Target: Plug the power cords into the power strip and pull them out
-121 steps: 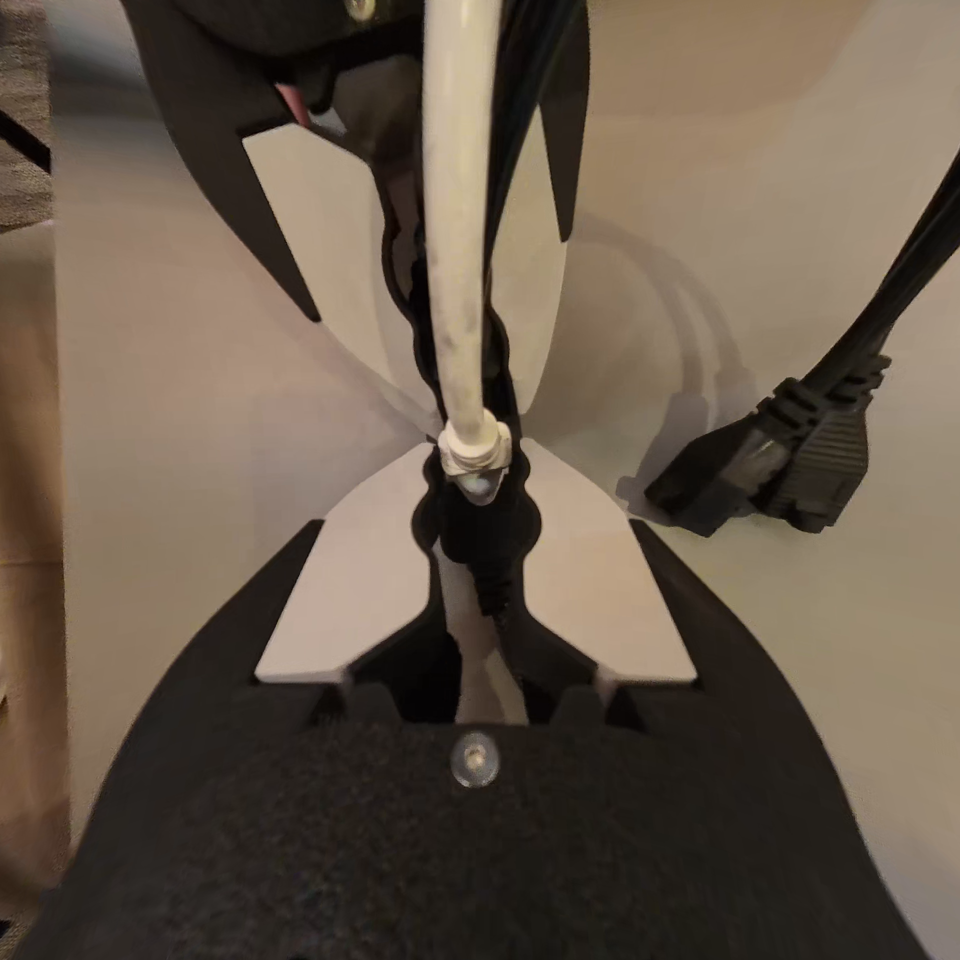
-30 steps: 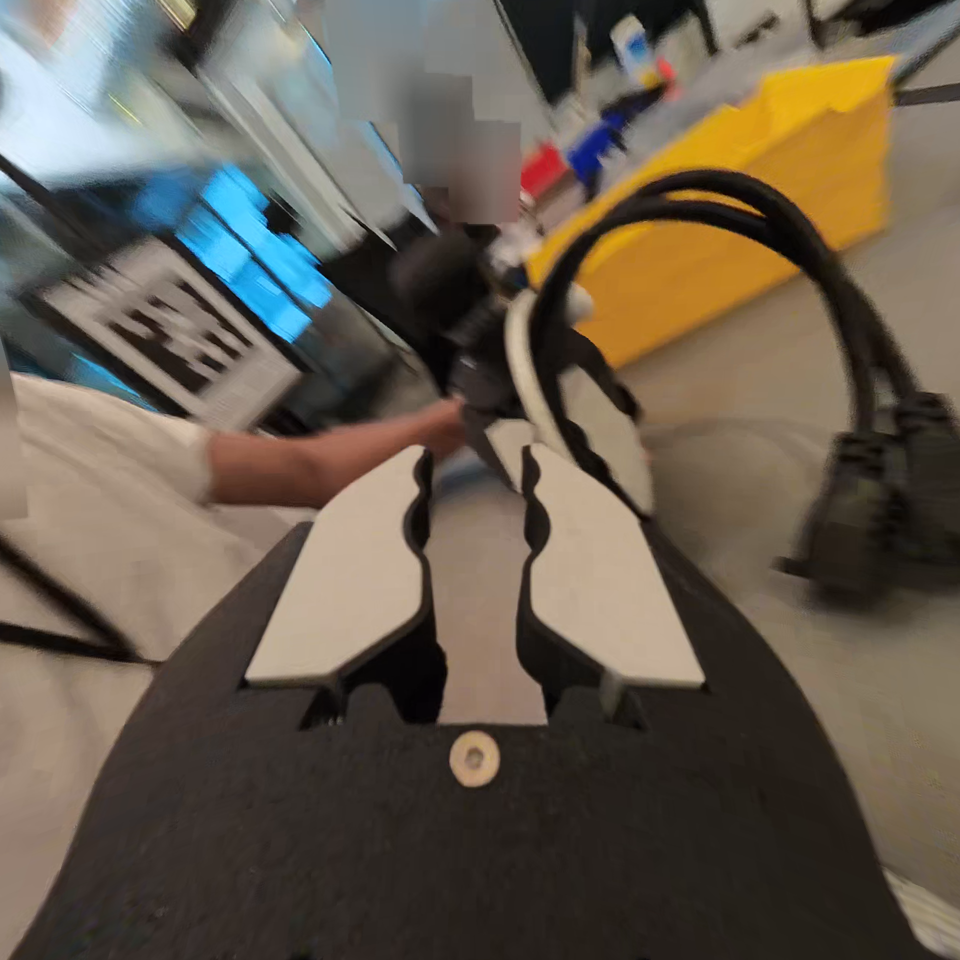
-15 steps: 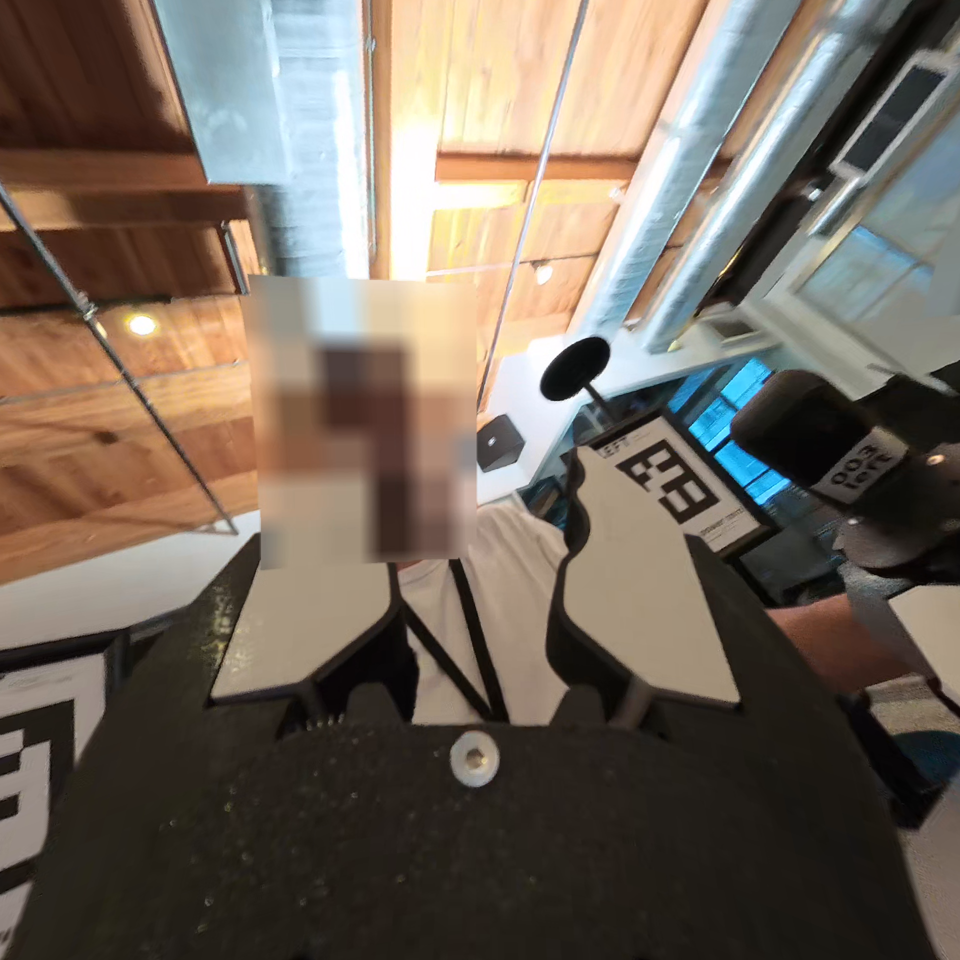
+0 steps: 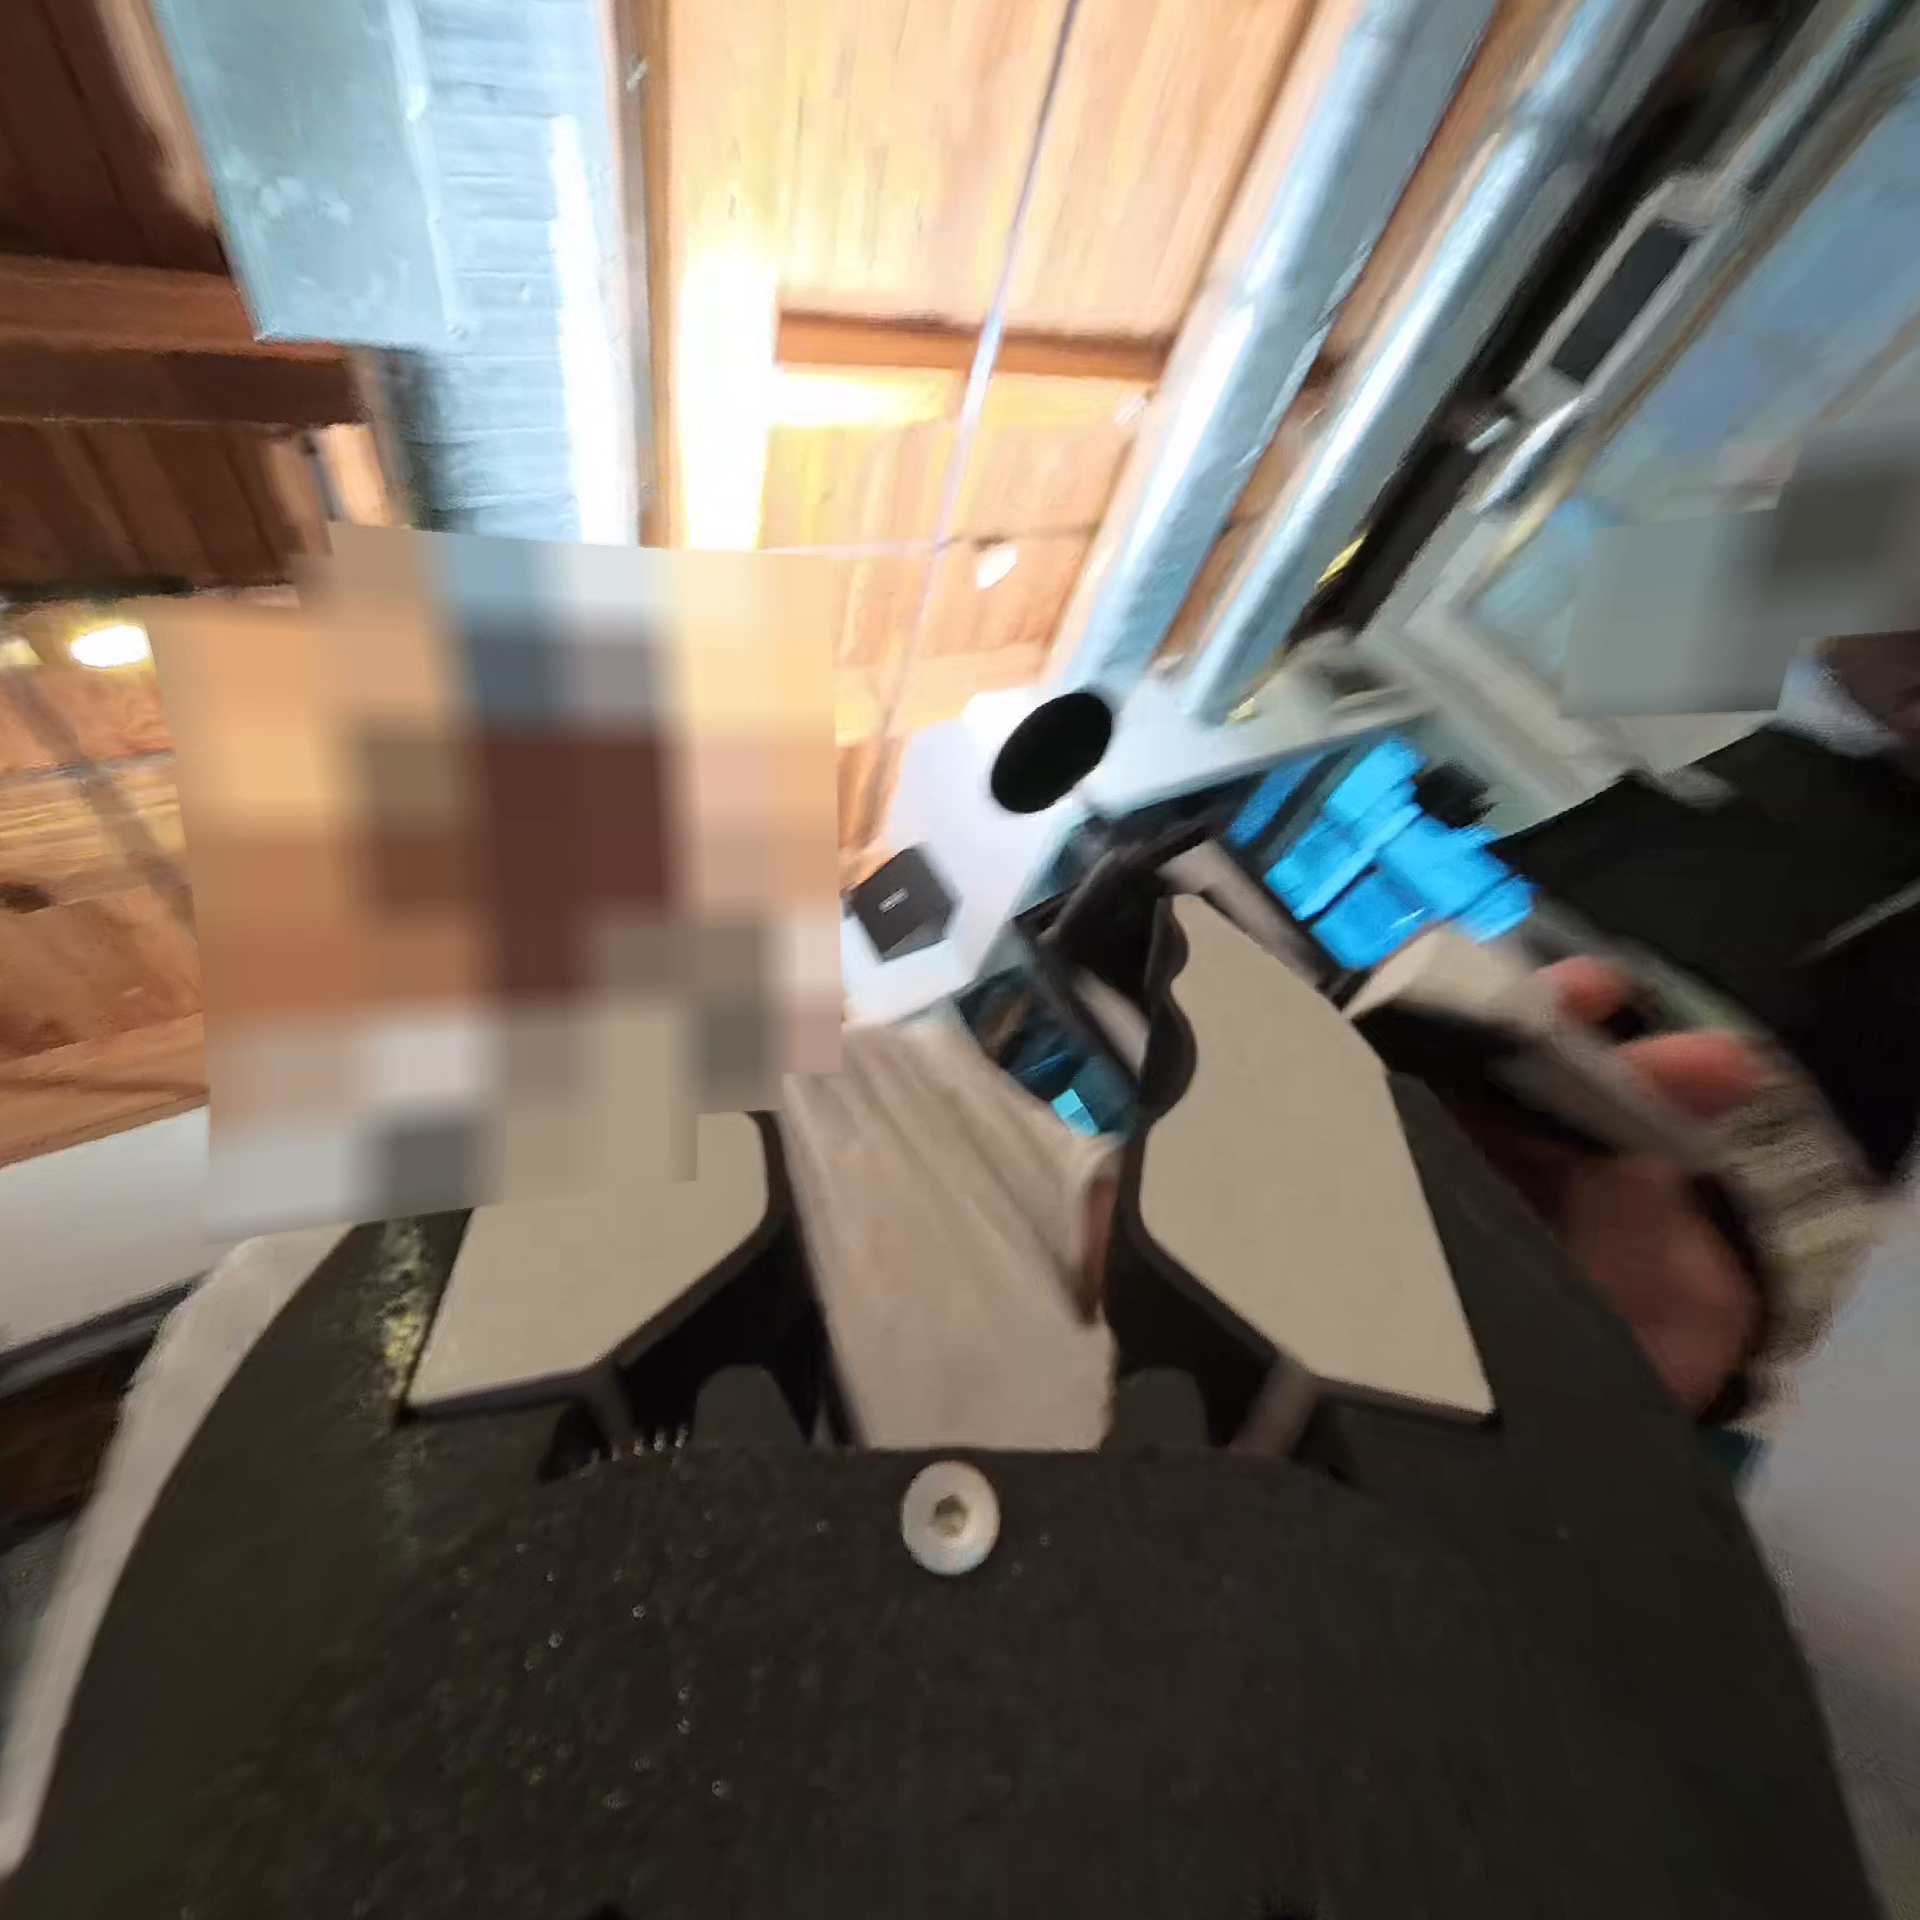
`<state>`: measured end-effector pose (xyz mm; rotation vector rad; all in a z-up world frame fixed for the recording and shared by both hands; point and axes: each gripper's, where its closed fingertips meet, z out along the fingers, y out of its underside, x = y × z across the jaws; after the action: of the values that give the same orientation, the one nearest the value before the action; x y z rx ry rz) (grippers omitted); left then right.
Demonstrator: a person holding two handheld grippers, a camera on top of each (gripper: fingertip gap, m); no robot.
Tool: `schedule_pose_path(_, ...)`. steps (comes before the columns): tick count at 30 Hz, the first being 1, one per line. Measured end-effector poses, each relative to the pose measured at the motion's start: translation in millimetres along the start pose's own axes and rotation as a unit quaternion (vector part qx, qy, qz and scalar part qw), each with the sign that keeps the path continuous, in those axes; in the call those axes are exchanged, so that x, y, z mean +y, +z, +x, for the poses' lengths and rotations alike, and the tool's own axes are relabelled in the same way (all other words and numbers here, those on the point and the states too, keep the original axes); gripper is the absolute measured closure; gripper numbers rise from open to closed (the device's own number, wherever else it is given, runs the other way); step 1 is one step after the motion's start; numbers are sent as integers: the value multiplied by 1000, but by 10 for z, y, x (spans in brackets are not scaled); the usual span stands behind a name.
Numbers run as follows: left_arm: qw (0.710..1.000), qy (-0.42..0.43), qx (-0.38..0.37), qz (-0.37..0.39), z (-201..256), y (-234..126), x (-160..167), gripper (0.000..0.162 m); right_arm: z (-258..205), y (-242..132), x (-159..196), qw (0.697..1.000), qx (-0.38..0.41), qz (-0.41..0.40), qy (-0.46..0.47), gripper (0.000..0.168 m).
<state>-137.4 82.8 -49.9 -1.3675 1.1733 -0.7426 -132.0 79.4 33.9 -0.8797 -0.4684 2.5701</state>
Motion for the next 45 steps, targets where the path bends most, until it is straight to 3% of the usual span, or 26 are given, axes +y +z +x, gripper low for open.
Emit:
schedule_pose_path(3,997,-5,-52,-57,-79,28,354,89,384,-302,-253,980,173,51,-83,121)
schedule_pose_path(5,994,-21,-62,-87,-158,-21,513,92,631,-611,-296,933,323,17,-159,122)
schedule_pose_path(7,988,-59,-85,-113,-297,-94,645,93,844,-1008,-284,842,480,-68,-237,124)
schedule_pose_path(9,983,-106,-85,-125,-358,-140,767,94,908,-1335,-307,737,585,-145,-305,123)
schedule_pose_path(11,975,-136,-110,-135,-469,-174,862,99,914,-1500,-284,644,632,-219,-372,122)
schedule_pose_path(14,962,-161,-156,-158,-616,-232,988,103,850,-1692,-211,478,703,-282,-444,117)
schedule_pose_path(15,958,-169,-170,-159,-650,-246,1000,105,821,-1656,-162,445,715,-275,-464,118)
schedule_pose_path(17,952,-184,-185,-163,-666,-240,1030,108,818,-1549,-18,412,732,-259,-476,121)
schedule_pose_path(20,950,-190,-179,-172,-610,-180,1076,112,697,-1518,-40,331,781,-217,-483,126)
schedule_pose_path(21,950,-190,-174,-177,-581,-163,1091,112,681,-1501,-50,319,785,-211,-488,125)
schedule_pose_path(26,960,-199,-125,-151,-386,-72,942,114,736,-1574,-32,326,815,-159,-452,125)
schedule_pose_path(31,962,-188,-103,-167,-291,-19,995,117,701,-1576,-103,289,820,-154,-470,125)
schedule_pose_path(34,963,-199,-95,-155,-289,-8,954,117,763,-1557,-121,328,801,-139,-481,114)
schedule_pose_path(37,962,-204,-90,-155,-275,-5,953,117,788,-1501,-166,370,771,-115,-505,115)
schedule_pose_path(39,963,-208,-84,-152,-257,-4,942,117,702,-1364,-247,381,733,-92,-556,118)
schedule_pose_path(42,963,-208,-81,-152,-244,-9,938,118,629,-1150,-232,441,657,-60,-608,101)
schedule_pose_path(45,963,-212,-75,-150,-233,-13,931,118,583,-1083,-208,501,620,-19,-604,95)
